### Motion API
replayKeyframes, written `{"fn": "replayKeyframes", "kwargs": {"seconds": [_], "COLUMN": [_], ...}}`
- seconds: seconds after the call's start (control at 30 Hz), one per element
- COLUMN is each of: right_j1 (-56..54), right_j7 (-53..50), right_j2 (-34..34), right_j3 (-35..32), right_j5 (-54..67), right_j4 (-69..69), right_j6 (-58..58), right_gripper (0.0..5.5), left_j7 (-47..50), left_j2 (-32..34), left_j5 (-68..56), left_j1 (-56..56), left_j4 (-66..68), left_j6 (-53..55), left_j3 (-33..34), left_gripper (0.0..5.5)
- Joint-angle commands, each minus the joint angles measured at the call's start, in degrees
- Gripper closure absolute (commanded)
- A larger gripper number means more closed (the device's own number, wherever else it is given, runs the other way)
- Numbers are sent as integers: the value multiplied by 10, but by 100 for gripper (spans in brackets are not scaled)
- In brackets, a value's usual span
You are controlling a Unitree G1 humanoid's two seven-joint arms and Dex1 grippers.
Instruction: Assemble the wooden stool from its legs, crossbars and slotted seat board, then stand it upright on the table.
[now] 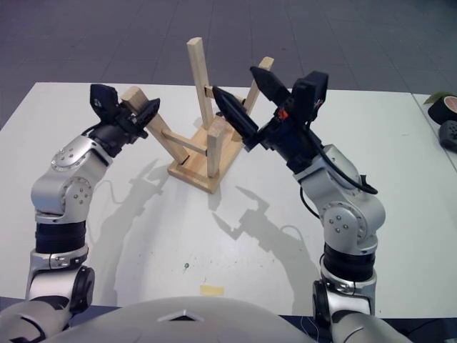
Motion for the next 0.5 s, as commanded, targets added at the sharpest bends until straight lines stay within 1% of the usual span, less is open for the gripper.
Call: {"fn": "replayKeyframes", "kwargs": {"seconds": [0.03, 0.1, 0.17, 0.27, 0.3, 0.33, 0.4, 0.43, 0.5], "right_j1": [1, 1, 1, -4, -7, -10, -13, -13, -3], "right_j7": [-2, -1, -1, -2, -3, -7, -16, -20, -24], "right_j2": [-4, -3, -4, -2, -1, 3, 11, 14, 16], "right_j3": [3, 4, 4, 2, 3, 2, 1, 4, 10], "right_j5": [-7, -9, -10, -14, -14, -11, -5, -5, -13], "right_j4": [2, 4, 6, 10, 9, 9, 7, 7, 8], "right_j6": [-1, -2, -3, -6, -7, -6, -5, -4, -3], "right_gripper": [10, 10, 10, 10, 10, 10, 10, 10, 10], "left_j7": [35, 52, 55, 41, 30, 14, -17, -27, -39], "left_j2": [-13, -7, 14, 41, 49, 55, 51, 48, 22], "left_j5": [-74, -106, -114, -87, -66, -40, -8, 26, 70], "left_j1": [-83, -132, -192, -274, -292, -295, -268, -232, -152], "left_j4": [-43, -51, -40, 7, 31, 71, 159, 207, 254], "left_j6": [42, 57, 56, 20, -6, -33, -50, -63, -83], "left_j3": [61, 88, 105, 104, 97, 84, 56, 25, -29], "left_gripper": [224, 190, 156, 103, 82, 65, 31, 20, 12]}}
